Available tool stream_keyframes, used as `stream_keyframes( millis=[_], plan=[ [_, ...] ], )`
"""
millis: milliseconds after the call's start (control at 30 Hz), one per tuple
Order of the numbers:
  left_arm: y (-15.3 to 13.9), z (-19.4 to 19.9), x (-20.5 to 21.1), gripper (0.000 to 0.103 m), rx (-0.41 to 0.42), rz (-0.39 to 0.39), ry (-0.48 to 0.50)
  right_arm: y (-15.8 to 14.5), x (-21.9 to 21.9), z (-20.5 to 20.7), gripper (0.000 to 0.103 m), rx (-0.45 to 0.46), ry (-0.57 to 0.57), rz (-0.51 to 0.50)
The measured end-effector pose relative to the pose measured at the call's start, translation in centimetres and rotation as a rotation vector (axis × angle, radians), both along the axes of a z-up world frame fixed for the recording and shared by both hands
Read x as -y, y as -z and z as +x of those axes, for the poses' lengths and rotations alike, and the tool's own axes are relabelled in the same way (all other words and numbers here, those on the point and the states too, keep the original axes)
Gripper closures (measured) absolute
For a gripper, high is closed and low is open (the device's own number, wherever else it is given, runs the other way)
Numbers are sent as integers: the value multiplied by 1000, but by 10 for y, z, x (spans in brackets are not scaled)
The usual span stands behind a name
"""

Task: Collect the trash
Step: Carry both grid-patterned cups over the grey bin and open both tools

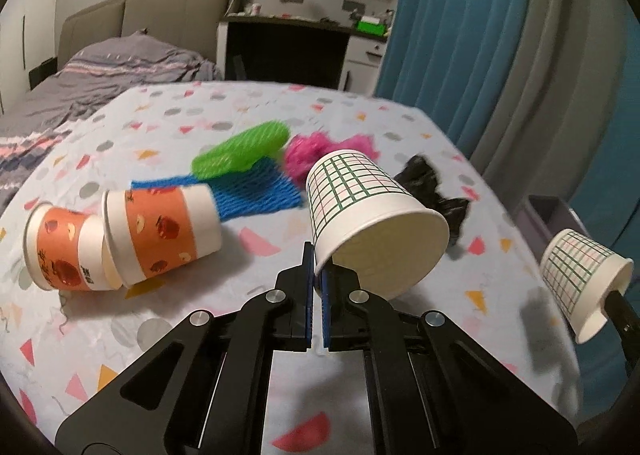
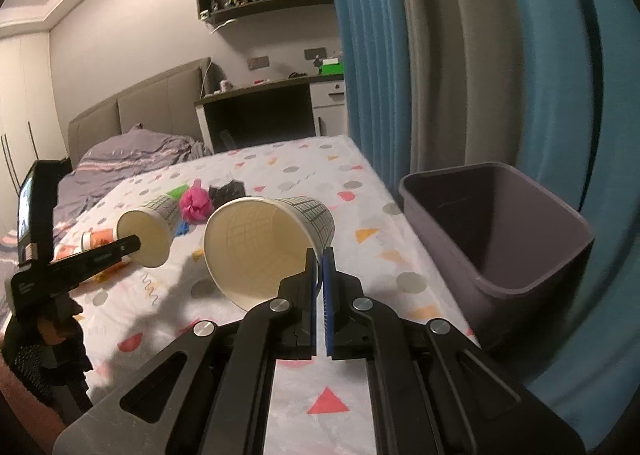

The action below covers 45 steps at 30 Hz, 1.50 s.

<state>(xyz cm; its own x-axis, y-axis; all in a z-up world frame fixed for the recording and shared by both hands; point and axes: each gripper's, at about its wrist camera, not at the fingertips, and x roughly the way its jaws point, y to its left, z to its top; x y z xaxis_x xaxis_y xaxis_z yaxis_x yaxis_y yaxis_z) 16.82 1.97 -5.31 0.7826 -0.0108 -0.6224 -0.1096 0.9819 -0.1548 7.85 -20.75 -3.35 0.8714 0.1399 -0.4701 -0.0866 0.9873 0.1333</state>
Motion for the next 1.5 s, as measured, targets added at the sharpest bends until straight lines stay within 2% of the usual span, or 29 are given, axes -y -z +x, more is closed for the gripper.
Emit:
stream_keyframes(
  millis=[167, 367, 567, 700, 1000, 1500],
  plan=[
    [-21, -4, 31, 101, 49, 11, 73, -9, 22, -4, 99, 27, 51, 9],
    [-39, 5, 93, 101, 74, -19, 230, -14, 63, -5, 99, 45, 144, 17],
    [-45, 22, 165, 101, 96, -36, 392, -12, 103, -2, 99, 31, 227, 18],
    [-36, 45, 203, 101, 55, -77, 471, -8, 122, 5, 99, 23, 264, 6],
    [-13, 79, 266, 101, -13, -78, 570, 11, 150, 20, 99, -35, 298, -5],
    [16, 108, 289, 101, -95, -114, 596, 31, 161, 30, 99, -100, 298, -20]
  ],
)
